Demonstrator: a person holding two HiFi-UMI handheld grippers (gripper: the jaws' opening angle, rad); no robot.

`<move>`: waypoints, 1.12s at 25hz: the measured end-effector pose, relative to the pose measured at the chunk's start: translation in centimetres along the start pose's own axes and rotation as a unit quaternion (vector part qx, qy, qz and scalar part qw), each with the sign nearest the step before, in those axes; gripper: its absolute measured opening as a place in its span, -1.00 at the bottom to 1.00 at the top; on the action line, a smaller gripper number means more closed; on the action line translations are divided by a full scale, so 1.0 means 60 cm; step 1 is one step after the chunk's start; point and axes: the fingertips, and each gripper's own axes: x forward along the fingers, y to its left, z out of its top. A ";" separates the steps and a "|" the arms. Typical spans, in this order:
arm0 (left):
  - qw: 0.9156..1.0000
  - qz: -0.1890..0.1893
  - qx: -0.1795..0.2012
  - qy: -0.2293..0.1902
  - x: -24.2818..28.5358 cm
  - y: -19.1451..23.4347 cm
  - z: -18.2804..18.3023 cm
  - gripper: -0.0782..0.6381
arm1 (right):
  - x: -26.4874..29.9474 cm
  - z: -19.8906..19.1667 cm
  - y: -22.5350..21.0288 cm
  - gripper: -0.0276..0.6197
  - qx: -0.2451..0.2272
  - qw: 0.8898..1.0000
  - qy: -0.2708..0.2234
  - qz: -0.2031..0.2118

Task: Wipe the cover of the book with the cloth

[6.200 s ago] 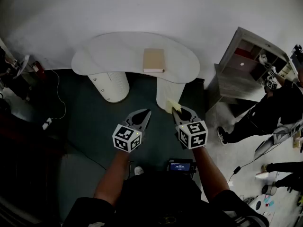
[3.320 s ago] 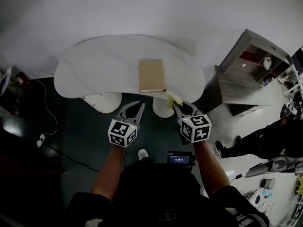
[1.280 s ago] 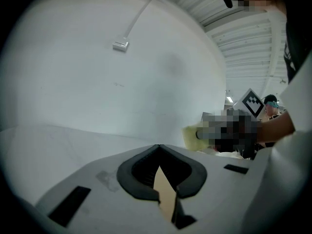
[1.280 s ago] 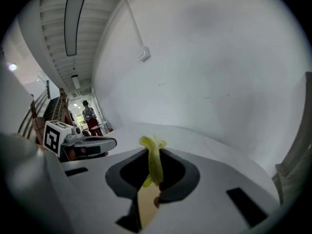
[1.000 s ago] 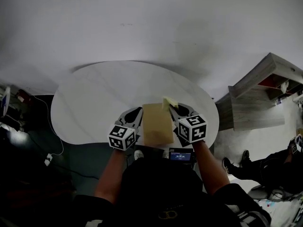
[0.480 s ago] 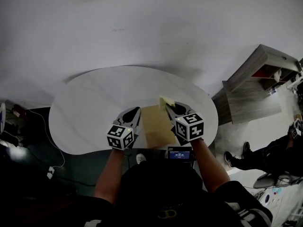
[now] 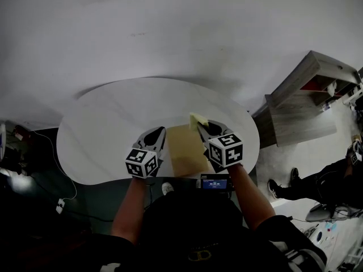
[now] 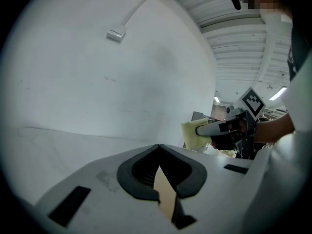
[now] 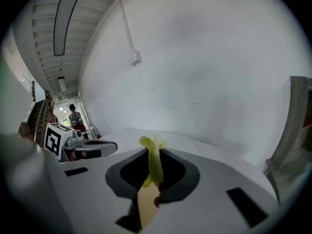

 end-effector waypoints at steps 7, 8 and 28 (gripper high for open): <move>0.999 0.034 -0.009 0.007 0.011 -0.004 -0.010 -0.77 | -0.005 -0.011 -0.038 -0.64 0.001 1.000 0.020 0.016; 0.999 0.041 -0.010 0.011 0.012 -0.003 -0.012 -0.77 | -0.003 -0.011 -0.042 -0.64 0.002 0.999 0.024 0.022; 0.980 0.004 -0.114 0.161 0.011 0.013 -0.178 -0.61 | 0.155 -0.105 0.056 -0.64 0.088 0.971 0.185 0.122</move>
